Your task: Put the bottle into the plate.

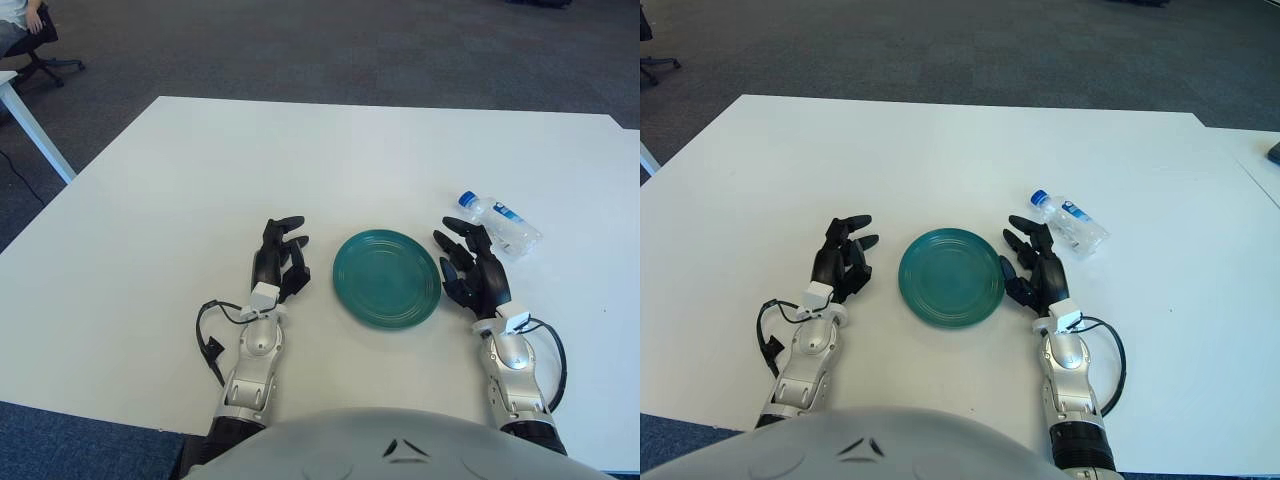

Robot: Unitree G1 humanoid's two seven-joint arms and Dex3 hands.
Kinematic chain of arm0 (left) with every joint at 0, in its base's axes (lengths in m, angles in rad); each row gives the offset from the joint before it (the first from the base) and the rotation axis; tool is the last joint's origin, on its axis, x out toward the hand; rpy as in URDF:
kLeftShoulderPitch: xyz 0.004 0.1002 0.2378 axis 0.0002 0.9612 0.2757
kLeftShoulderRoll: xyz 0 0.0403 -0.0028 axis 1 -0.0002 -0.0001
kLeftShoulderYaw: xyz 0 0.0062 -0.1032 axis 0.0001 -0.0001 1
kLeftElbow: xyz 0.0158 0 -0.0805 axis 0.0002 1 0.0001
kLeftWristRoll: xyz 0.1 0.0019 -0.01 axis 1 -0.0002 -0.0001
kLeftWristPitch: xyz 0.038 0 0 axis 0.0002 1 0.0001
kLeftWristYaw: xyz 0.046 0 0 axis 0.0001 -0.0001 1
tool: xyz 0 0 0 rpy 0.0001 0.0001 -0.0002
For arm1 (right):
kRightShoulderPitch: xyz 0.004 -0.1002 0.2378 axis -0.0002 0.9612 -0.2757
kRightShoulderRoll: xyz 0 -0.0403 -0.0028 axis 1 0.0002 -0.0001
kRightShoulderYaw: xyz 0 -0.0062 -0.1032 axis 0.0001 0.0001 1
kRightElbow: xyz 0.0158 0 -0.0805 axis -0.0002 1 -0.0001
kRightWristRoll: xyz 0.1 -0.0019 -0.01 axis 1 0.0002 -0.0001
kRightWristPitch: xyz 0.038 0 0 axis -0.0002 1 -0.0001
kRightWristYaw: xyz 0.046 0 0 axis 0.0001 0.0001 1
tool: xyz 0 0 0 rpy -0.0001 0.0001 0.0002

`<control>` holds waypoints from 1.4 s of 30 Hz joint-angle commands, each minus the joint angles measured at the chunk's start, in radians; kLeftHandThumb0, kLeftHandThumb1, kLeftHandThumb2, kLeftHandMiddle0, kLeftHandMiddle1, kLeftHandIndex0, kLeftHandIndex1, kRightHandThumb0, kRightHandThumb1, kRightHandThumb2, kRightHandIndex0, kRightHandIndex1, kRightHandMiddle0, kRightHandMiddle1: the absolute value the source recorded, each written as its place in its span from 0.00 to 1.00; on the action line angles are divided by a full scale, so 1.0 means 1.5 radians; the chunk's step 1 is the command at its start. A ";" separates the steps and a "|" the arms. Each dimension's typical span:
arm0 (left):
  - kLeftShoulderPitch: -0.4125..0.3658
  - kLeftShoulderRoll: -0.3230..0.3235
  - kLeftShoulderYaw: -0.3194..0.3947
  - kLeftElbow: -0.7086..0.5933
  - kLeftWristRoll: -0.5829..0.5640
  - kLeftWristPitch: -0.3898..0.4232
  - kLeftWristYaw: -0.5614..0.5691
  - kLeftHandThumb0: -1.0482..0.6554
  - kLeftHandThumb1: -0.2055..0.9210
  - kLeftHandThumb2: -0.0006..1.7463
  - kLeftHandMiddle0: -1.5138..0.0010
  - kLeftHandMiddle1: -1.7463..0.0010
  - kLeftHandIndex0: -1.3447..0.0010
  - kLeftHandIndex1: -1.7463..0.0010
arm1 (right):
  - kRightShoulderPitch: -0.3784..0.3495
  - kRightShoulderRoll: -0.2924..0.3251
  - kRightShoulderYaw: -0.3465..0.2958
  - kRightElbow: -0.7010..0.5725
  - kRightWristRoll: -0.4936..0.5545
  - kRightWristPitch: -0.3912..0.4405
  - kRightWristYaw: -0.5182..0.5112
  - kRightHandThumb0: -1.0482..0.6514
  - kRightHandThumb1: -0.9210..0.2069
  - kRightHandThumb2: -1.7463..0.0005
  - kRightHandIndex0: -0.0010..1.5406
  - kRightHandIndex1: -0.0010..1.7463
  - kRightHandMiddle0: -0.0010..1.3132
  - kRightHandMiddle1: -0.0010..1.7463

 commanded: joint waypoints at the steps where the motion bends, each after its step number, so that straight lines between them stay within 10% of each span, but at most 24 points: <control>1: 0.010 -0.006 0.006 0.015 -0.003 0.013 0.001 0.18 1.00 0.54 0.65 0.57 0.83 0.34 | 0.018 0.010 0.004 0.022 0.004 0.011 0.004 0.30 0.07 0.68 0.30 0.04 0.00 0.50; 42: 0.006 0.001 0.011 0.061 0.013 -0.031 0.021 0.18 1.00 0.53 0.66 0.55 0.81 0.34 | 0.027 0.003 -0.014 0.015 0.019 0.002 0.024 0.32 0.11 0.64 0.28 0.07 0.00 0.52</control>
